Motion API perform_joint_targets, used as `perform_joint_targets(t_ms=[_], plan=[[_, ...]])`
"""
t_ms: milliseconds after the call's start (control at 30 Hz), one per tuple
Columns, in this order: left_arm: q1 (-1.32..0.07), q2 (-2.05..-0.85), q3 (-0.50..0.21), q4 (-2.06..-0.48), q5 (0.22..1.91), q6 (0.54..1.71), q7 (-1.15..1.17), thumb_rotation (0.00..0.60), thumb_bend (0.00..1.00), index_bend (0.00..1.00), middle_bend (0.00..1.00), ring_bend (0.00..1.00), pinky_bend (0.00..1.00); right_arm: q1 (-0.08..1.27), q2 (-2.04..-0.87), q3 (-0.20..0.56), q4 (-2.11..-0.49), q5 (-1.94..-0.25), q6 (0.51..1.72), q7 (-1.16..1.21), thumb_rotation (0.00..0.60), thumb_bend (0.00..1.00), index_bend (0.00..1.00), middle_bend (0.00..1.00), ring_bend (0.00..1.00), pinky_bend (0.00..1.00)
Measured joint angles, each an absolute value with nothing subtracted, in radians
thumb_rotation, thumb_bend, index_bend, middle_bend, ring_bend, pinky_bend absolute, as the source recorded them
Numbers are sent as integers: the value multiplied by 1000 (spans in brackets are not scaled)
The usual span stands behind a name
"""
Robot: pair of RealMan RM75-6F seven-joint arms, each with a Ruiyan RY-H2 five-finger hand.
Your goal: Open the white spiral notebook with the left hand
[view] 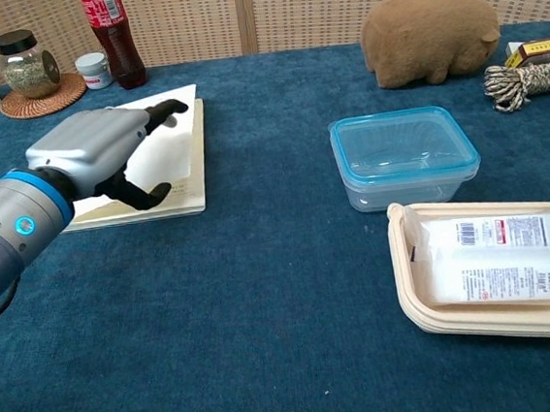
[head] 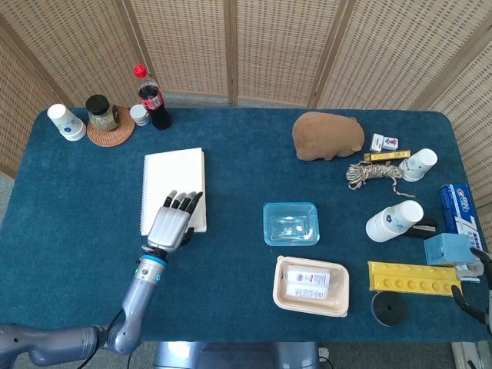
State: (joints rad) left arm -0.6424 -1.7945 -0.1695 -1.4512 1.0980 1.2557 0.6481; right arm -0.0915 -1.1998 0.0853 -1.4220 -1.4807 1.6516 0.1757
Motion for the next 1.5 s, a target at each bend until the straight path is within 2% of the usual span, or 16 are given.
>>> perform_joint_targets(t_ms=[433,667,900,1200,1500], plan=[[-480,-1759,-180,-1495,1177,1470,420,600,388,34,181,137,100,-97,-1204,93,-1420,-1490,1674,194,600,289,175,271,250,351],[-376,-1699,-184,-1569,1188,1578,351,600,383,23,179,107,73,-95,-1203,97,-1426,-1504,1684,197,600,288,175,266,250,350],[-236,-1580,-147,-1624,1157,1656,327,600,382,17,173,82,41,-80,-1192,98,-1450,-1531,1685,187,600,289,176,261,251,350],[-158,-1442,-146,-1672,1074,1620,289,600,382,25,159,67,13,-68,-1184,96,-1486,-1551,1685,158,600,290,175,260,250,351],[-145,-1267,-74,-1768,1180,1548,304,600,382,81,139,58,0,-55,-1150,92,-1547,-1533,1638,99,600,289,174,236,224,350]])
